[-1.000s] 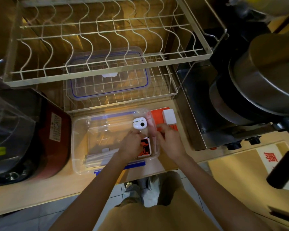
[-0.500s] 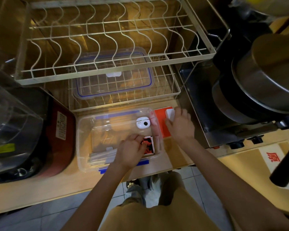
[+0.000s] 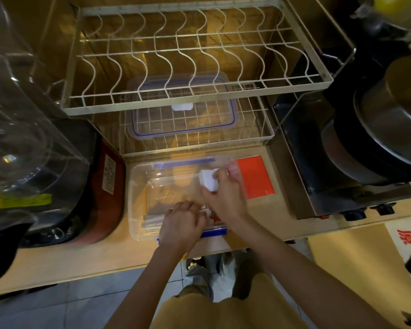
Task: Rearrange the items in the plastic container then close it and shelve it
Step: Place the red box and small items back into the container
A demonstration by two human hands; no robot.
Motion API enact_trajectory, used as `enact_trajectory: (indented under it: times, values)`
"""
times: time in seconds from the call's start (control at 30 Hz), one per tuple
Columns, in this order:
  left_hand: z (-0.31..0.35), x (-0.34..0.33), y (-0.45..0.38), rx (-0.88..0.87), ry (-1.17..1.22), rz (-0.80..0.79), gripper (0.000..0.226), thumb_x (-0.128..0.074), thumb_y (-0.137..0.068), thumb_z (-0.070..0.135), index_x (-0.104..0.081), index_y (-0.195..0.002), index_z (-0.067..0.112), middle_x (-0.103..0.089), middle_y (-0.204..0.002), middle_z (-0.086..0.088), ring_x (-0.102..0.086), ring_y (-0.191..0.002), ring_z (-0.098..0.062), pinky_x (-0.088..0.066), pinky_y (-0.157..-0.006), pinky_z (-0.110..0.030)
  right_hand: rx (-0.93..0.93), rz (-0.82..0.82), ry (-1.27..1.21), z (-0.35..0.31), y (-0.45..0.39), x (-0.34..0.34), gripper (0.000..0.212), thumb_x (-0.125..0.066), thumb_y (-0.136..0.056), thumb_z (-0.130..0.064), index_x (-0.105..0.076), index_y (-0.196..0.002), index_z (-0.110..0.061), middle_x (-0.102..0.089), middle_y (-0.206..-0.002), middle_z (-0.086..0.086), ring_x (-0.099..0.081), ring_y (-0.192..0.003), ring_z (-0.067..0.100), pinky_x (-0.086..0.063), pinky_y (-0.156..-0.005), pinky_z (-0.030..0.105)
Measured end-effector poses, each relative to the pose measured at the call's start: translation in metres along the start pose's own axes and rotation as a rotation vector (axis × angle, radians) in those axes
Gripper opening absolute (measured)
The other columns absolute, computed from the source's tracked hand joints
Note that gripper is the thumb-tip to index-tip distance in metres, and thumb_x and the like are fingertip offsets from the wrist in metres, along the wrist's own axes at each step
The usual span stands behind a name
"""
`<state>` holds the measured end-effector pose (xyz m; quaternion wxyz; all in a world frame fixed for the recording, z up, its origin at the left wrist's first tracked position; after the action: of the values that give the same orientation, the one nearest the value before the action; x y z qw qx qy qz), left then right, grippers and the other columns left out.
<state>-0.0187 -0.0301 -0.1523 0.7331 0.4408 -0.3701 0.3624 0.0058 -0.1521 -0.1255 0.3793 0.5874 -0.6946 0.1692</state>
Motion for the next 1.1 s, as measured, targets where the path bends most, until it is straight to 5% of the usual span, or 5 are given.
enact_trajectory:
  times: [0.1,0.37,0.57,0.83,1.1]
  values:
    - [-0.001,-0.001,-0.001,0.009,0.001,-0.036,0.04,-0.028,-0.095,0.036,-0.056,-0.118,0.019,-0.059,-0.124,-0.002,-0.048,-0.117,-0.022,-0.037,-0.092,-0.036,-0.074,-0.122,0.181,0.004,-0.009,-0.026,0.038,-0.055,-0.087,-0.037,-0.051,-0.111,-0.008,-0.066,-0.106,0.015,-0.063,-0.097,0.03,-0.05,-0.074,0.035]
    - [-0.001,0.001,-0.002,-0.001,-0.006,-0.042,0.039,-0.031,-0.093,0.035,-0.055,-0.118,0.017,-0.059,-0.124,-0.004,-0.048,-0.114,-0.022,-0.039,-0.09,-0.037,0.086,-0.209,0.432,-0.007,-0.022,-0.05,0.042,-0.047,-0.093,-0.032,-0.042,-0.125,-0.006,-0.06,-0.116,0.02,-0.06,-0.101,0.034,-0.028,-0.068,0.03]
    - [-0.001,0.0,-0.002,-0.002,-0.018,-0.055,0.037,-0.031,-0.093,0.033,-0.054,-0.117,0.017,-0.057,-0.125,-0.003,-0.047,-0.116,-0.021,-0.04,-0.091,-0.036,0.171,-0.242,0.674,-0.014,-0.025,-0.047,0.04,-0.047,-0.094,-0.032,-0.045,-0.124,-0.005,-0.057,-0.122,0.017,-0.057,-0.11,0.032,-0.048,-0.078,0.037]
    - [-0.002,-0.001,-0.002,-0.01,0.002,-0.057,0.036,-0.031,-0.093,0.034,-0.054,-0.114,0.016,-0.058,-0.122,-0.003,-0.048,-0.114,-0.021,-0.041,-0.09,-0.035,0.244,-0.264,0.799,-0.021,-0.02,-0.045,0.032,-0.042,-0.09,-0.002,-0.052,-0.12,0.002,-0.049,-0.129,0.019,-0.046,-0.12,0.032,-0.049,-0.083,0.039]
    - [-0.003,-0.002,-0.003,-0.008,-0.004,-0.038,0.036,-0.03,-0.092,0.034,-0.054,-0.113,0.017,-0.059,-0.121,-0.003,-0.051,-0.11,-0.02,-0.042,-0.087,-0.035,0.233,-0.253,0.761,-0.014,-0.029,-0.047,0.03,-0.042,-0.091,0.0,-0.052,-0.12,0.003,-0.05,-0.127,0.019,-0.053,-0.115,0.032,-0.05,-0.081,0.039]
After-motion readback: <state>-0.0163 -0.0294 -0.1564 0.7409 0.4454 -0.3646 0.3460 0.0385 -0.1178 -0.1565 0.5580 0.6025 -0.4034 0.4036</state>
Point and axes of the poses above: each hand's wrist, its own y-axis away from the middle knuckle, its own x-axis out of the back of the hand, z = x × y, the point moved 5 cm from there along -y, towards the middle knuckle
